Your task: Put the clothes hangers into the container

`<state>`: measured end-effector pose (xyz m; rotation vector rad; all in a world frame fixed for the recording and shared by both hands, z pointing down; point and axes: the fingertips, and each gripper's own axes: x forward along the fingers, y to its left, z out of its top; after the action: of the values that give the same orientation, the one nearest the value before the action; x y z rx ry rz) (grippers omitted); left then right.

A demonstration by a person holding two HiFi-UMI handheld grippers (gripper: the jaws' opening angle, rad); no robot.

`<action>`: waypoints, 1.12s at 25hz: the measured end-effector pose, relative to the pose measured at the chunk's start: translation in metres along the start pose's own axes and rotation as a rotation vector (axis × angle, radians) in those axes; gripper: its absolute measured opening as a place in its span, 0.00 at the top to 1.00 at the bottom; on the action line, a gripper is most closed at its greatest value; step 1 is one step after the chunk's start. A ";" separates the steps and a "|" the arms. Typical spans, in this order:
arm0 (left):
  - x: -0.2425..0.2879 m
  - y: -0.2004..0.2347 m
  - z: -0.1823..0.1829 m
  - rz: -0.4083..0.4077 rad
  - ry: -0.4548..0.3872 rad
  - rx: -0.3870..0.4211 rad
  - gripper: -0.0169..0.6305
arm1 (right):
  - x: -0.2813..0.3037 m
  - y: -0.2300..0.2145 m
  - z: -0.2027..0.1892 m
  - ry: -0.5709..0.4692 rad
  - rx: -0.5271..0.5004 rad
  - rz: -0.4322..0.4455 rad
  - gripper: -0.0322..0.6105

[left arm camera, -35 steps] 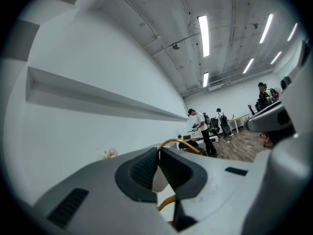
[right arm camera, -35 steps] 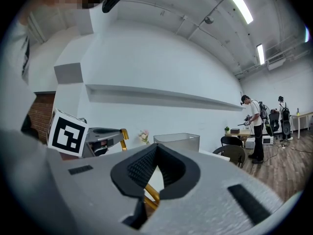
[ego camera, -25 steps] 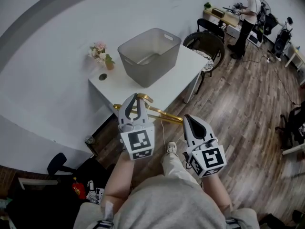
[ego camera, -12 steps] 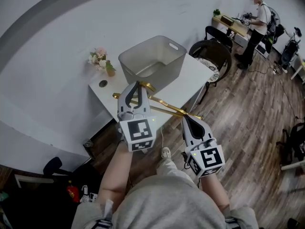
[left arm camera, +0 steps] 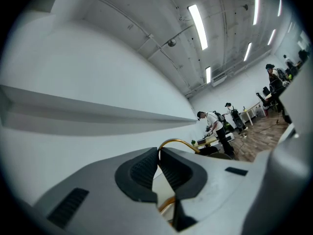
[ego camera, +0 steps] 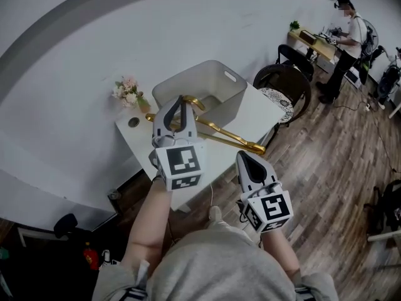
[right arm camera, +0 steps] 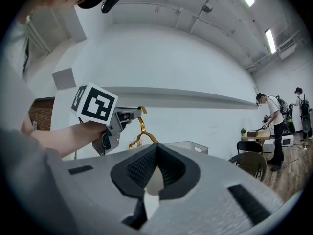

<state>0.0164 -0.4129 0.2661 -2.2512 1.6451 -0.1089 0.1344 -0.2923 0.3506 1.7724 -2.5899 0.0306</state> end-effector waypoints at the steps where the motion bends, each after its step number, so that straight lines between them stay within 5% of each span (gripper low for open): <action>1: 0.007 0.000 0.002 0.005 -0.001 0.004 0.94 | 0.005 -0.005 0.001 0.000 0.001 0.003 0.95; 15: 0.095 -0.005 0.006 0.052 0.008 0.010 0.94 | 0.063 -0.065 -0.001 0.006 0.012 0.058 0.95; 28: 0.144 -0.005 -0.033 0.062 0.073 -0.002 0.94 | 0.105 -0.094 -0.013 0.022 0.025 0.083 0.95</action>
<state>0.0586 -0.5538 0.2785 -2.2200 1.7519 -0.1762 0.1836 -0.4236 0.3666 1.6612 -2.6576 0.0830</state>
